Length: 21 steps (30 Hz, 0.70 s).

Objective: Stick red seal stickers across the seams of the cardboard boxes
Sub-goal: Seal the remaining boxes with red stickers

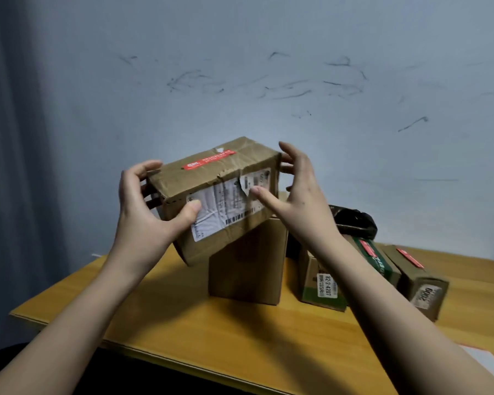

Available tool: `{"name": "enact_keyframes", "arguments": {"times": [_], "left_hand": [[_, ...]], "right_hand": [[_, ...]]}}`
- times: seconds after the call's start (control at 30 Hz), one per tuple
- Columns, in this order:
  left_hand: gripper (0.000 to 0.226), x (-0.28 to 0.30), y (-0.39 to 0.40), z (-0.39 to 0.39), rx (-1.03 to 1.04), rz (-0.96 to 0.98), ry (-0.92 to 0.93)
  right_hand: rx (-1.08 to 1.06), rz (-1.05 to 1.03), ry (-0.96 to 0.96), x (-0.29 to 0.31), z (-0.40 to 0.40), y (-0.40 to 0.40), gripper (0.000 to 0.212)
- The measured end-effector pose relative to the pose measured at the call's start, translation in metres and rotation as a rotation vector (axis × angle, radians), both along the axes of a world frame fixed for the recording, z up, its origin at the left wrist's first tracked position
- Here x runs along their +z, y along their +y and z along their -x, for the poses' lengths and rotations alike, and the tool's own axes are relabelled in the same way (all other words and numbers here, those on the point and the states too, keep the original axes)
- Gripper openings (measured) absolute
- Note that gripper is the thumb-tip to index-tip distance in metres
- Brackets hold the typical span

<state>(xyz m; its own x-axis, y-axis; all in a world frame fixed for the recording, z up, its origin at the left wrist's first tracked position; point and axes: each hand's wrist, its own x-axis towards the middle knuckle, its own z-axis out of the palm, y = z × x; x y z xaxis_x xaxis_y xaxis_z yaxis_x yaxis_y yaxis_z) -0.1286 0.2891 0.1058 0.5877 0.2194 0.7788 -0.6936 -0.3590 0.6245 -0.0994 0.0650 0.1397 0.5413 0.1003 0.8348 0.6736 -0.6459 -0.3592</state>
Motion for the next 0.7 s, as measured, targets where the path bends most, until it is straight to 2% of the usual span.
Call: {"name": "enact_keyframes", "arguments": {"times": [0.13, 0.2, 0.33, 0.5, 0.6, 0.7], "left_hand": [[0.078, -0.002, 0.021, -0.01, 0.081, 0.123, 0.004], [0.077, -0.005, 0.032, -0.017, 0.137, 0.176, 0.03], [0.076, -0.013, 0.055, -0.035, 0.254, 0.245, 0.08], [0.083, -0.025, 0.061, -0.066, 0.329, 0.287, 0.229], [0.08, -0.035, 0.054, -0.085, 0.377, 0.283, 0.305], [0.082, -0.047, 0.044, -0.103, 0.416, 0.27, 0.402]], "right_hand": [[0.008, 0.029, 0.02, -0.001, -0.02, 0.033, 0.089], [-0.012, 0.029, 0.021, -0.001, -0.028, 0.042, 0.083], [-0.166, 0.271, 0.127, -0.003, -0.046, 0.05, 0.066], [-0.387, 0.546, 0.306, -0.022, -0.062, 0.05, 0.076], [-0.459, 0.624, 0.384, -0.029, -0.07, 0.043, 0.083], [-0.486, 0.673, 0.408, -0.033, -0.074, 0.036, 0.08]]}}
